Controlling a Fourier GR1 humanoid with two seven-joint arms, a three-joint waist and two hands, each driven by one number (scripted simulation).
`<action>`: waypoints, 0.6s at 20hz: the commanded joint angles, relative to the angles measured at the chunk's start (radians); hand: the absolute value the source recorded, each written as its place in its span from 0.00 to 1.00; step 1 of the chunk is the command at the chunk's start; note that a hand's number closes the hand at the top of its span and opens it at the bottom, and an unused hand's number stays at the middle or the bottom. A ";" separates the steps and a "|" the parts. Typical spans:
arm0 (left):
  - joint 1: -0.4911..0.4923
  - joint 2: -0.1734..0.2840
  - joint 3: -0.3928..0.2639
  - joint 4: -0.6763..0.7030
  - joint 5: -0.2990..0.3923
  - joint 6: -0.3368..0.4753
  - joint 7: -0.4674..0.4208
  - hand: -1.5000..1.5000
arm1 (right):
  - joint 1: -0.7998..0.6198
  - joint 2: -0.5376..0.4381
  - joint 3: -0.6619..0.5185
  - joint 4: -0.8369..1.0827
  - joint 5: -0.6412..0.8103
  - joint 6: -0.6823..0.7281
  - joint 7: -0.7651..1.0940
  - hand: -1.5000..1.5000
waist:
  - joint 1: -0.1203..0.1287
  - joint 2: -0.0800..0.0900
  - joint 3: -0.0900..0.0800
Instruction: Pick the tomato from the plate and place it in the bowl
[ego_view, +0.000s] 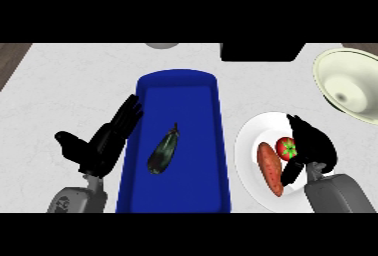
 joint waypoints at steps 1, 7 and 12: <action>-0.100 0.001 0.052 0.052 0.016 -0.001 0.042 0.50 | 0.044 0.029 0.002 0.016 0.040 -0.027 -0.029 0.00 | -0.003 0.003 0.003; -0.021 -0.005 0.026 -0.045 0.009 -0.011 0.060 0.50 | 0.003 0.065 -0.018 0.116 0.074 -0.111 -0.145 1.00 | 0.001 0.002 0.003; 0.024 -0.025 0.009 -0.033 -0.023 -0.012 0.010 0.50 | -0.012 0.038 -0.040 0.150 0.111 -0.125 -0.240 1.00 | 0.001 0.002 0.003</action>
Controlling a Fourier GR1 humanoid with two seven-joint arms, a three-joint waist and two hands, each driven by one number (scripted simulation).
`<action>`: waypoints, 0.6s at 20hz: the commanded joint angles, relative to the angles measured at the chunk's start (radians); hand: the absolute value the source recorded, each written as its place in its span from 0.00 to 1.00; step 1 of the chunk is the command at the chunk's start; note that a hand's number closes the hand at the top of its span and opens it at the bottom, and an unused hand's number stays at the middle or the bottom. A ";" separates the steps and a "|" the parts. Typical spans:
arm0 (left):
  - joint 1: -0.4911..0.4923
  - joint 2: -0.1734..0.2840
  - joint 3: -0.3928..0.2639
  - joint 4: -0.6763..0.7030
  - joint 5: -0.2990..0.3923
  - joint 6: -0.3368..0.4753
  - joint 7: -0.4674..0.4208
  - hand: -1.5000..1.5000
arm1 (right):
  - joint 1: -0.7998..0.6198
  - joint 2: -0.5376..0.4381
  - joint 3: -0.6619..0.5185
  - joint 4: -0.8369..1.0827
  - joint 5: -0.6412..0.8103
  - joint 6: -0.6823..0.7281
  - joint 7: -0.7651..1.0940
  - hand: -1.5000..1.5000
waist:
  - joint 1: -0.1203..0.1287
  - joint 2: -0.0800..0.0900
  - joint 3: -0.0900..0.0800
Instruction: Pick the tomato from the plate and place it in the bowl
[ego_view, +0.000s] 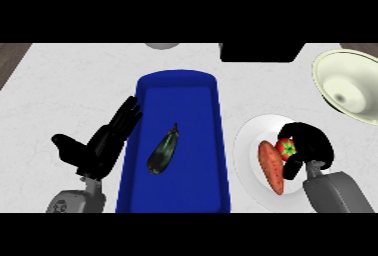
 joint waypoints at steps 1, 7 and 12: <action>-0.015 0.001 0.023 0.047 0.000 -0.021 -0.034 0.50 | 0.008 0.045 0.025 0.030 0.054 -0.037 -0.019 1.00 | 0.000 0.007 0.009; 0.002 -0.010 0.007 -0.055 0.002 0.006 0.049 0.50 | -0.013 0.037 0.032 0.054 0.092 -0.032 -0.064 1.00 | 0.001 0.006 0.009; 0.030 0.002 0.007 -0.057 -0.003 -0.019 0.030 0.50 | -0.022 0.025 0.018 0.014 0.152 -0.055 -0.039 1.00 | 0.001 0.006 0.009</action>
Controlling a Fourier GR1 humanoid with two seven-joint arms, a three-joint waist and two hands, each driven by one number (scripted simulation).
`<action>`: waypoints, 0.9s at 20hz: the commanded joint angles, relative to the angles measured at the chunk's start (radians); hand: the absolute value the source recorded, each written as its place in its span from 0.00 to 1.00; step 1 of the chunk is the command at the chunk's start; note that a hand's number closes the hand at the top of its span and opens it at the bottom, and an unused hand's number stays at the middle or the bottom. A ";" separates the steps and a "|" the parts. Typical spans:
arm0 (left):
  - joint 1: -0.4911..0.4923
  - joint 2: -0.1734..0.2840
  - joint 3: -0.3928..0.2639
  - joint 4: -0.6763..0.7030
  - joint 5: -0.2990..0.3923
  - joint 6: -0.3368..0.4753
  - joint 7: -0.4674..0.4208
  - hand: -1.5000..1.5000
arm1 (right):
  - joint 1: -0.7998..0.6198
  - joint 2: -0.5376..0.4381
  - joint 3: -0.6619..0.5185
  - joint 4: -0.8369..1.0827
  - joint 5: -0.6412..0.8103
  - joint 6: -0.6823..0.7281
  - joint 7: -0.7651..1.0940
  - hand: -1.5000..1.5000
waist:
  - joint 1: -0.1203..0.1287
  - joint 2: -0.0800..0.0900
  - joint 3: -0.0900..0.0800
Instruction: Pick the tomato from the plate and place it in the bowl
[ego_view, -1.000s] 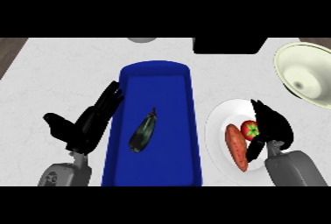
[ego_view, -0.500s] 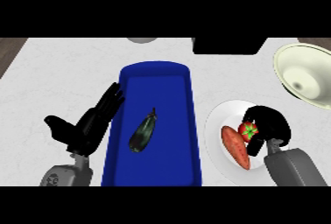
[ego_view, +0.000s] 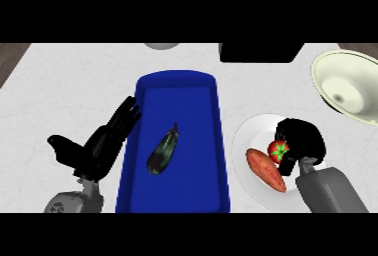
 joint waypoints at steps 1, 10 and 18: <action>-0.039 -0.020 -0.003 0.045 -0.019 0.017 0.010 0.50 | -0.040 -0.022 -0.016 -0.007 0.014 0.031 -0.033 1.00 | 0.002 0.010 0.014; -0.003 -0.006 0.014 0.041 -0.018 -0.011 -0.039 0.50 | 0.197 -0.156 0.008 -0.322 0.015 0.062 -0.194 1.00 | -0.005 0.008 0.014; -0.023 -0.022 -0.001 0.020 -0.014 0.012 0.009 0.50 | 0.164 -0.181 -0.149 -0.772 -0.152 0.273 -0.066 1.00 | -0.014 0.005 0.013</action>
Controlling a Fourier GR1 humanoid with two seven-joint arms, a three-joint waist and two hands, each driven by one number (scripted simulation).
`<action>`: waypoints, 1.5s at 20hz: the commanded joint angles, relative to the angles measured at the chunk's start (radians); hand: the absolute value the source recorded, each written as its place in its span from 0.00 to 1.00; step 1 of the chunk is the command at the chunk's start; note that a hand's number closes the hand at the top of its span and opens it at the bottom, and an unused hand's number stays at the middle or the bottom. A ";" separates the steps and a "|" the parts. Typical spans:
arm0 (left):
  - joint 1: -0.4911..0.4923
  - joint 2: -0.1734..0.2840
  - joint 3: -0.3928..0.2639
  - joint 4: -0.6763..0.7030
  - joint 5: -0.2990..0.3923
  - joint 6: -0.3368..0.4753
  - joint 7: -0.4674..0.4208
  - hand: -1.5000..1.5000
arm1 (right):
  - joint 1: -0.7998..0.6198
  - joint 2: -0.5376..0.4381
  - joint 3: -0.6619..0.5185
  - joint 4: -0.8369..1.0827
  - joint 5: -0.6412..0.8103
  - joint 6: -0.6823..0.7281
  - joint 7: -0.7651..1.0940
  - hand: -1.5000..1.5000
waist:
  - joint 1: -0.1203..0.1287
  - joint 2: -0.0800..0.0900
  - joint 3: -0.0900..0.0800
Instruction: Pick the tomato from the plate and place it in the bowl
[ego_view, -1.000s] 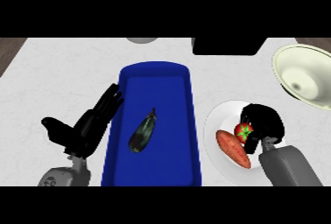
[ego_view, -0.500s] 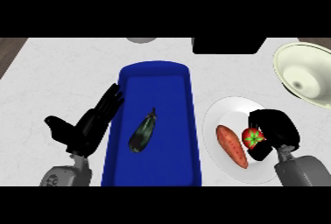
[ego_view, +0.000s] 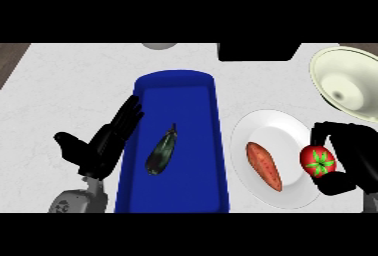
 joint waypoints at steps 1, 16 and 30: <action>-0.021 0.021 0.042 0.022 0.021 -0.012 -0.010 0.50 | -0.011 -0.016 -0.083 -0.254 -0.067 0.081 0.068 1.00 | -0.012 -0.003 -0.001; 0.015 0.014 0.022 -0.007 0.033 -0.048 0.010 0.50 | -0.313 -0.088 -0.417 -0.144 -0.236 0.192 0.118 1.00 | 0.019 0.005 0.001; 0.007 -0.006 -0.008 0.023 -0.009 -0.020 -0.039 0.50 | -0.518 -0.168 -0.425 0.631 -0.089 -0.208 -0.261 1.00 | 0.030 0.010 0.001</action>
